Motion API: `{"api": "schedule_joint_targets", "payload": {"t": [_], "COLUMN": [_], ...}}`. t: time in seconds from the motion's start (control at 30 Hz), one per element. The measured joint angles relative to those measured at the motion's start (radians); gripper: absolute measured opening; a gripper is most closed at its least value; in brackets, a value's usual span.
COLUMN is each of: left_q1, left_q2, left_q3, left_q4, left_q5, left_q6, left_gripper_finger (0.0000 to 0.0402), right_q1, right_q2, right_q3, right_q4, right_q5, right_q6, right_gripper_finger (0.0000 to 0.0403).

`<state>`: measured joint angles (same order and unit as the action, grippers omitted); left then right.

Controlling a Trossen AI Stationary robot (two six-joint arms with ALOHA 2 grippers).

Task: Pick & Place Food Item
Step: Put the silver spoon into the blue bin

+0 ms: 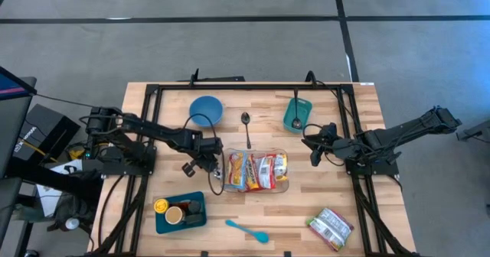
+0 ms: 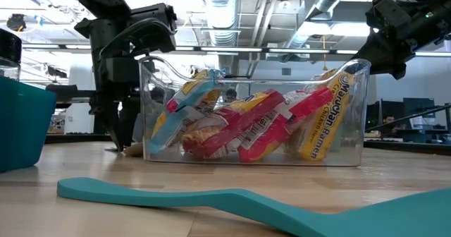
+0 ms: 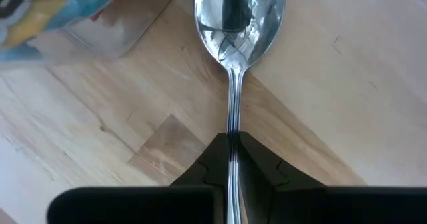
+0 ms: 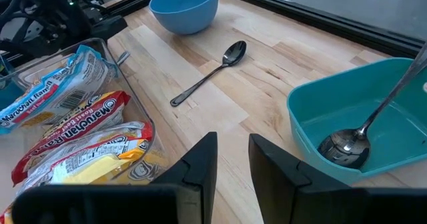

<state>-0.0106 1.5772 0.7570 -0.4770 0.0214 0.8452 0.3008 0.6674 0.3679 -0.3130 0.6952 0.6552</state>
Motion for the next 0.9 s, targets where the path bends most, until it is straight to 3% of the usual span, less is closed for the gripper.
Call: {"api": "schedule_joint_targets", "payload": {"t": [0.33,0.9], "left_q1": [-0.009,-0.011], "left_q2": [-0.024,-0.328], "left_q3": [-0.001,-0.001], "left_q4": [-0.031,-0.092], "left_q5": [-0.027,-0.033], "left_q6": [-0.068,-0.156], "left_gripper_finger": [0.0009,0.0008], "right_q1": [0.000,0.000], "right_q2": [0.000,0.000], "right_q3": [0.000,0.000], "right_q4": [0.000,0.006], "right_q5": [0.000,0.000], "right_q6": [0.000,0.000], "right_gripper_finger": [0.0082,0.0082]}}
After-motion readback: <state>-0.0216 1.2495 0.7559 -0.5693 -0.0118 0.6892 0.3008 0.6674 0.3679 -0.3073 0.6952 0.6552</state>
